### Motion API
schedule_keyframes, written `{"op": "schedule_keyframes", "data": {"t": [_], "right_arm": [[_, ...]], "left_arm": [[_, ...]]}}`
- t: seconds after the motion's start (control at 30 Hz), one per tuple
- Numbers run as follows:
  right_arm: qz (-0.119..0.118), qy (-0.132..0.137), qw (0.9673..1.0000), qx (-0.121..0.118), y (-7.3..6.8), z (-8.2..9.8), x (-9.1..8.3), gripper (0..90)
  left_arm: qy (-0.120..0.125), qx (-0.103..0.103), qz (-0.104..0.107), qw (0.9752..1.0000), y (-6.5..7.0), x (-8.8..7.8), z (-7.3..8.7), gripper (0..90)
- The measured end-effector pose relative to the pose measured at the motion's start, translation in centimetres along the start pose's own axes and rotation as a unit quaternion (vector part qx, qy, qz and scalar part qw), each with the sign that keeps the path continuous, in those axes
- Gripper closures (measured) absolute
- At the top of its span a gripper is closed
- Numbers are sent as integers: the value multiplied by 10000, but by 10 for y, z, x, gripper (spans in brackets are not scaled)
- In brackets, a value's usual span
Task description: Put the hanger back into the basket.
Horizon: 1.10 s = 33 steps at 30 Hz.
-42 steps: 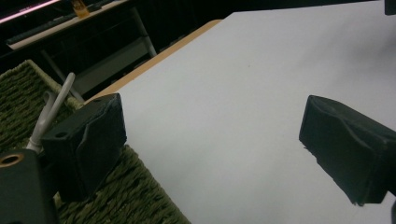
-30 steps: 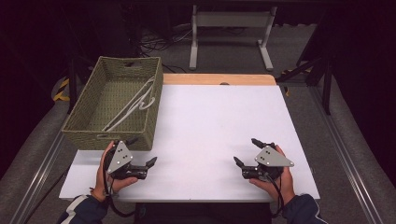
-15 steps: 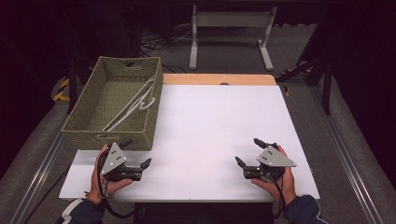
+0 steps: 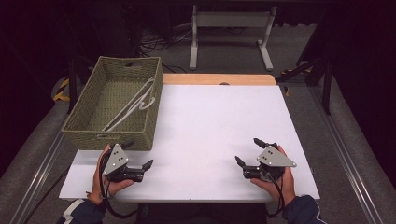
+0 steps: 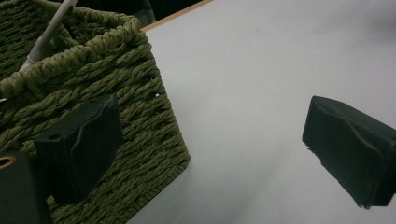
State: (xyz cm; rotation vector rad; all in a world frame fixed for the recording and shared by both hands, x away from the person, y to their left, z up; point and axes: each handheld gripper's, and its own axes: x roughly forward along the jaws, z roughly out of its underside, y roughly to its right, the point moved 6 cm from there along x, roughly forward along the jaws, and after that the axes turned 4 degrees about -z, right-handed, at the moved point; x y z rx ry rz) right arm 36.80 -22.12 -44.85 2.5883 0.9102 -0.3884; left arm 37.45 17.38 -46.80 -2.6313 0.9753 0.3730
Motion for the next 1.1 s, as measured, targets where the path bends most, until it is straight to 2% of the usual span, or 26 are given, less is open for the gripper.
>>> {"op": "schedule_keyframes", "data": {"t": [0.37, 0.53, 0.63, 0.8, 0.9, 1.1], "right_arm": [[35, 12, 10000, 2, 2, 0, 0, 132], [88, -22, 9999, -107, 3, 0, -1, 132], [168, 12, 9997, -193, 6, -1, -3, 134], [215, 2, 9996, -157, 9, 0, -5, 136], [250, 22, 9995, -180, 9, -1, -5, 136], [200, -68, 9996, -179, 6, 2, -5, 136]], "left_arm": [[-67, -13, 15, 10000, 0, 1, 1, 58], [-73, 30, 2, 10000, -1, 1, 2, 60], [-57, -64, -17, 10000, -4, 2, 2, 61], [-68, -100, 3, 9999, -3, 3, 2, 67], [-98, -19, 9, 9999, -4, 4, 3, 66], [-93, -84, 2, 9999, -6, 6, 1, 68]]}}
